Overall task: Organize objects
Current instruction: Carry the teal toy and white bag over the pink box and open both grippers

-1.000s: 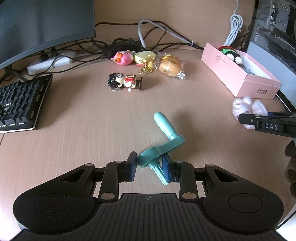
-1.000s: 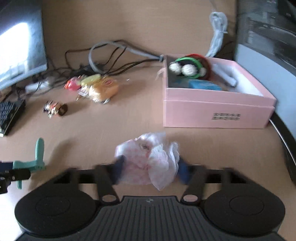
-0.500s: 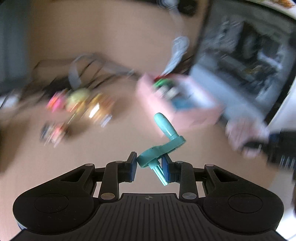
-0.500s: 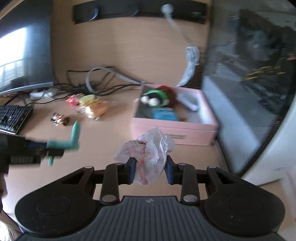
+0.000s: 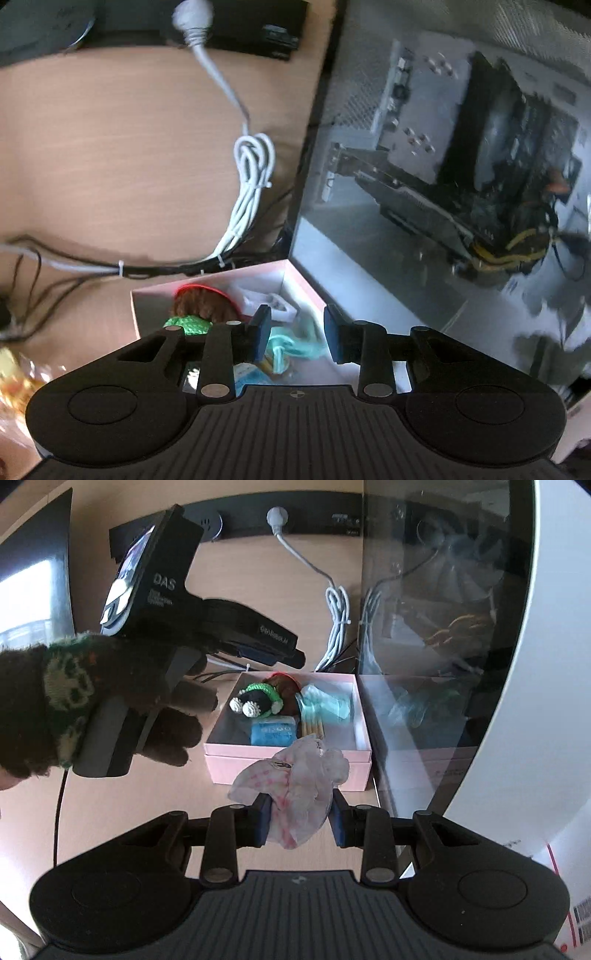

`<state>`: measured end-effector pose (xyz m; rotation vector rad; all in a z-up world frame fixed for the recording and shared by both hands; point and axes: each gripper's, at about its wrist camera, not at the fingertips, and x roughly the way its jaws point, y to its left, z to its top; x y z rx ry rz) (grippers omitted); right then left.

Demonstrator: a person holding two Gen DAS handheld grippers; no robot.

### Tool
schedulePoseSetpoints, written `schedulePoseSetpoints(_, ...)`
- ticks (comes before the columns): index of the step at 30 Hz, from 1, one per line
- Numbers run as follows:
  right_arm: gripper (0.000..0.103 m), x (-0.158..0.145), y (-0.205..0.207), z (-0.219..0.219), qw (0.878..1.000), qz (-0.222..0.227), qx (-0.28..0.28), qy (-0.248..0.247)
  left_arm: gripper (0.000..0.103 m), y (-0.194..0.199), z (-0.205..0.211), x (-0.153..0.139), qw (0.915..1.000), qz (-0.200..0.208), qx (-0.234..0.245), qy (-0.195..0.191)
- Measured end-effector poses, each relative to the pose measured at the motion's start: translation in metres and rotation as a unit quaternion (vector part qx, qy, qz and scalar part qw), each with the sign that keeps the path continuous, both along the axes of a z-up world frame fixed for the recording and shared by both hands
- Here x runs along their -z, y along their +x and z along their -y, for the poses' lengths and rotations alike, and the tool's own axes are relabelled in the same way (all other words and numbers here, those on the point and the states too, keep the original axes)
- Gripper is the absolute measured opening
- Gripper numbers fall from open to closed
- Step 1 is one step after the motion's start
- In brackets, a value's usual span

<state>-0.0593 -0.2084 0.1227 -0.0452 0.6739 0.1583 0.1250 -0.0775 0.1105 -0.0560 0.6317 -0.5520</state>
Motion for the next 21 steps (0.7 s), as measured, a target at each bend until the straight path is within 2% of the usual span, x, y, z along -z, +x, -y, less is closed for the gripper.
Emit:
schedulePoseSetpoints(2,0.031,0.008,0.007,0.004,1.0,0.01,-0.015,0.01,0.035,-0.006,-0.012,0.002,0.9995,0.013,-0.023,-0.017)
schedulePoseSetpoints(4,0.031,0.019,0.023,0.004,1.0,-0.008,0.003,0.011,0.035,-0.015,-0.029,0.006,0.9973,0.002,-0.065,-0.035)
schedulePoseSetpoints(6,0.031,0.021,0.038,0.004,0.999,-0.009,0.004,0.039,0.035,-0.025,-0.045,0.009,0.9946,-0.017,-0.089,-0.049)
schedulePoseSetpoints(9,0.031,0.021,0.067,-0.009,0.999,0.021,0.022,0.024,0.035,-0.048,-0.071,0.013,0.9906,-0.022,-0.132,-0.026)
schedulePoseSetpoints(13,0.031,0.037,0.124,-0.035,0.995,0.054,0.073,-0.044,0.035,-0.076,-0.106,0.022,0.9819,-0.058,-0.18,-0.005)
schedulePoseSetpoints(17,0.033,0.067,0.172,-0.04,0.993,0.006,0.107,-0.044,0.035,-0.104,-0.142,0.024,0.9711,-0.066,-0.228,0.024)
schedulePoseSetpoints(19,0.049,0.079,0.185,-0.044,0.992,-0.005,0.111,-0.061,0.035,-0.116,-0.159,0.025,0.9654,-0.076,-0.247,0.032)
schedulePoseSetpoints(20,0.068,0.082,0.187,-0.045,0.992,-0.001,0.111,-0.064,0.035,-0.123,-0.169,0.026,0.9621,-0.082,-0.257,0.04)
schedulePoseSetpoints(21,0.075,0.084,0.186,-0.045,0.992,0.009,0.108,-0.062,0.035,-0.128,-0.177,0.027,0.9596,-0.085,-0.264,0.046)
